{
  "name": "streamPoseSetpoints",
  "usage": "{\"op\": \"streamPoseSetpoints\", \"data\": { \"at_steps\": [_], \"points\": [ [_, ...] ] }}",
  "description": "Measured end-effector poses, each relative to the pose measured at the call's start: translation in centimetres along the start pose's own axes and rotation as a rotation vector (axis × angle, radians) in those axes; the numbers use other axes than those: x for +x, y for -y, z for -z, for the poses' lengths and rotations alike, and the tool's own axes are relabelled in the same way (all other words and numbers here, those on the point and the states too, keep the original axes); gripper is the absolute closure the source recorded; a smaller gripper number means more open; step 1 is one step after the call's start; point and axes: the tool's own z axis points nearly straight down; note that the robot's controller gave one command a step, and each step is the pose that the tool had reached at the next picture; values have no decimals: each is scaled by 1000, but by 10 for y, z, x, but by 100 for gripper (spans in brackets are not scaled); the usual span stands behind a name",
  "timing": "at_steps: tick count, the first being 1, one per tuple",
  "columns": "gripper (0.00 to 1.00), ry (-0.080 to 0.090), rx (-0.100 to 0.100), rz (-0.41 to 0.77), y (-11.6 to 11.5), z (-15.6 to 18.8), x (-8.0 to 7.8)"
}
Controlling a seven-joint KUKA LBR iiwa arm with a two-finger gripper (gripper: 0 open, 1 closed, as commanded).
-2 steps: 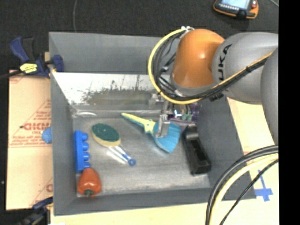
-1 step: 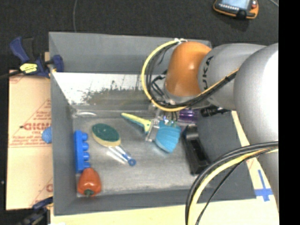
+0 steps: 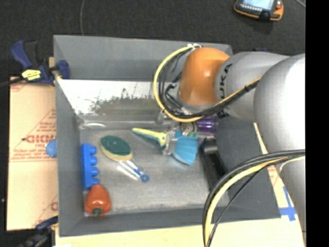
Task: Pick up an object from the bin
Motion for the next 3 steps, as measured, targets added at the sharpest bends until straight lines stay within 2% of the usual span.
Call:
{"op": "streamPoseSetpoints", "data": {
  "at_steps": [1,2,3],
  "points": [
    [100,-2,1,-326,0,0,11],
    [100,-2,1,-326,0,0,11],
    [100,-4,0,-326,0,26,12]
  ]
}}
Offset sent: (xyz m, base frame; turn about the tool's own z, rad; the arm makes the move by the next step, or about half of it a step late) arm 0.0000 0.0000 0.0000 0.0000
